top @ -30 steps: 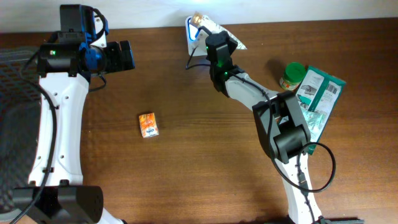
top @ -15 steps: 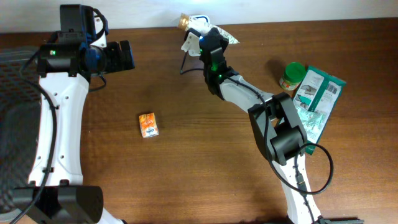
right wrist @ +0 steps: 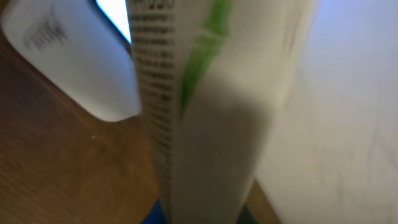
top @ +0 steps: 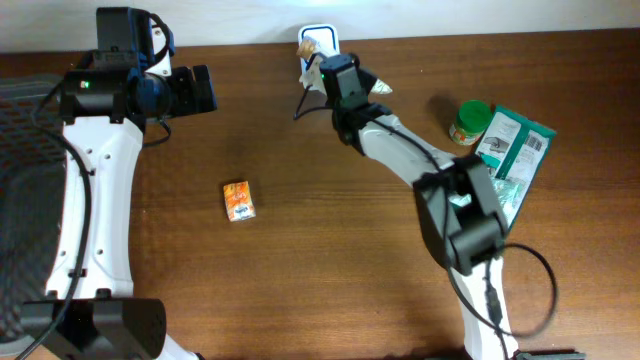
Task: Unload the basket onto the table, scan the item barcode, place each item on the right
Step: 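Carry the tube right and lay it beside the green packet, then reach the right gripper to the orange packet and grasp it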
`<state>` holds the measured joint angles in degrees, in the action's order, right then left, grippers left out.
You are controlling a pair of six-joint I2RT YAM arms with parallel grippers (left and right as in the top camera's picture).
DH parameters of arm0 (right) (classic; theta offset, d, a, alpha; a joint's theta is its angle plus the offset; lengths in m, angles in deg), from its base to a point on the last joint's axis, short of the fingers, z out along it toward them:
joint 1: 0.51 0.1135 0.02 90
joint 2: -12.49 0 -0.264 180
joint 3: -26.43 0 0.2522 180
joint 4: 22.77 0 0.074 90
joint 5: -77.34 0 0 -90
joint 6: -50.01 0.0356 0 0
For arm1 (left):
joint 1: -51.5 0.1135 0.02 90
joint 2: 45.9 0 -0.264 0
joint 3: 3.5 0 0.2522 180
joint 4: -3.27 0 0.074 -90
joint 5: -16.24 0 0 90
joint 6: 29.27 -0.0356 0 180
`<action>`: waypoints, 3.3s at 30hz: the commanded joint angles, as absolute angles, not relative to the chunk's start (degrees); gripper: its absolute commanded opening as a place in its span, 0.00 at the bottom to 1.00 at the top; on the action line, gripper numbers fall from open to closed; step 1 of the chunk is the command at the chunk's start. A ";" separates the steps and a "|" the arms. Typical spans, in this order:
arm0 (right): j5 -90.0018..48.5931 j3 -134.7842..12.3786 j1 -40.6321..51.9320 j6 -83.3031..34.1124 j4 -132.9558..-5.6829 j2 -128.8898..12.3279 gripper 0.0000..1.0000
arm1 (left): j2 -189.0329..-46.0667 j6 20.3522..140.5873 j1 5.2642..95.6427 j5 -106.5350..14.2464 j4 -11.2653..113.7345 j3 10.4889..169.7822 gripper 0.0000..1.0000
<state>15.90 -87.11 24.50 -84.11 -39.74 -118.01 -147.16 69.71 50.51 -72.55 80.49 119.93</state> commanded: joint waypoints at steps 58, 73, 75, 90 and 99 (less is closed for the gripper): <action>-35.14 -81.67 23.61 -15.79 -84.11 -99.30 0.48 | -147.18 69.38 50.55 -72.72 80.38 120.01 0.99; -32.34 -79.60 40.13 -3.13 -60.67 -113.61 0.40 | -147.18 69.38 50.55 -72.72 80.36 120.01 0.99; -32.34 -79.60 41.24 -4.47 -59.19 -114.68 0.40 | -147.18 69.38 50.55 -72.72 80.36 120.01 0.99; -33.76 -79.60 43.34 -5.01 -58.82 -118.66 0.10 | -147.18 69.38 50.55 -72.72 80.36 120.01 0.99; -38.66 -82.35 36.54 -15.20 -70.97 -112.48 0.04 | -147.18 69.38 50.55 -72.72 80.38 120.01 0.99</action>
